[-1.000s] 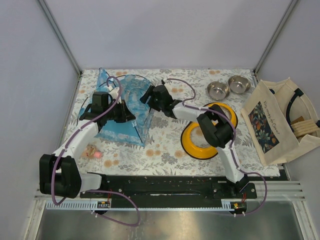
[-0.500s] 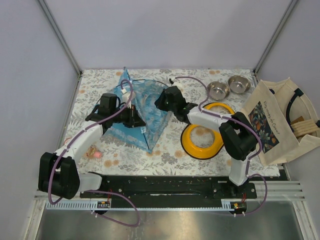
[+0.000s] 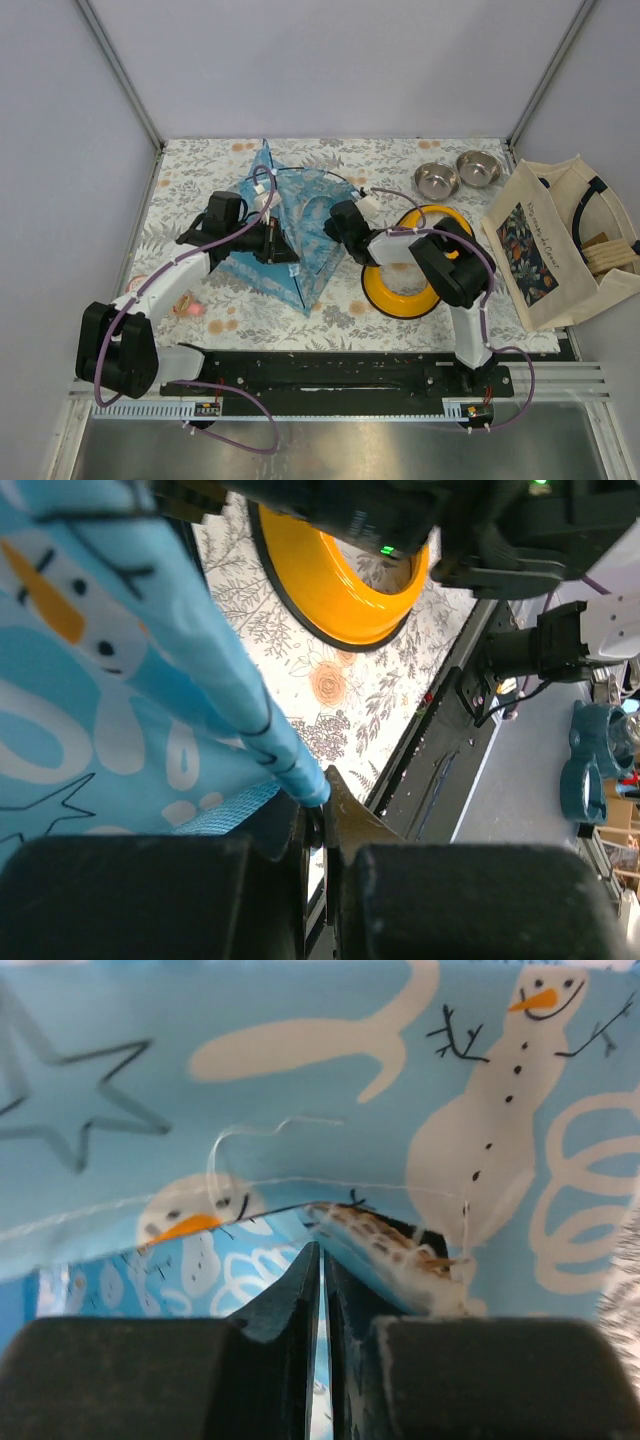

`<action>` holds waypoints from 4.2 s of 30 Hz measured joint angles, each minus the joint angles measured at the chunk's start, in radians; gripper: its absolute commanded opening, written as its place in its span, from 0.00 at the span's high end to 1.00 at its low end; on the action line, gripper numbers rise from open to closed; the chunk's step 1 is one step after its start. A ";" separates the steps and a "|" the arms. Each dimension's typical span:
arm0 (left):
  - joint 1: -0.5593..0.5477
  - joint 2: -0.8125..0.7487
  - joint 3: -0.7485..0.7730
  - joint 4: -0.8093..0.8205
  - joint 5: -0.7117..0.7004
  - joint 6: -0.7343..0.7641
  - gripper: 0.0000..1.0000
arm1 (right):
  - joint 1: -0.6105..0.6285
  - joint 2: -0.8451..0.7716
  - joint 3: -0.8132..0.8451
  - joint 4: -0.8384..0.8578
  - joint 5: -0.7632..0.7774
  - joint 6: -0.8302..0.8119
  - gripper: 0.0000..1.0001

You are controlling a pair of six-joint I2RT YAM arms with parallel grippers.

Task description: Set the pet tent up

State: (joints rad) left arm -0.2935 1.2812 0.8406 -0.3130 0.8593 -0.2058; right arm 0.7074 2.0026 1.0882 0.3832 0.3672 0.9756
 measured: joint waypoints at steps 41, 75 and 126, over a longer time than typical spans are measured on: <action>-0.089 -0.051 0.174 -0.329 -0.489 0.305 0.28 | -0.064 -0.522 -0.345 -0.014 -0.392 -0.401 0.35; -0.086 -0.164 -0.031 -0.002 -0.624 -0.035 1.00 | 0.191 0.107 0.246 -0.281 -0.375 -0.240 0.73; -0.070 -0.132 -0.039 0.017 -0.570 -0.062 1.00 | -0.002 -0.180 0.086 -0.354 0.014 -0.390 1.00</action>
State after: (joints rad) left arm -0.3634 1.1492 0.8021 -0.2962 0.2893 -0.2680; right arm 0.7055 1.8221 1.1744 0.0292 0.3817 0.5854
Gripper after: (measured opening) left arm 0.052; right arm 0.026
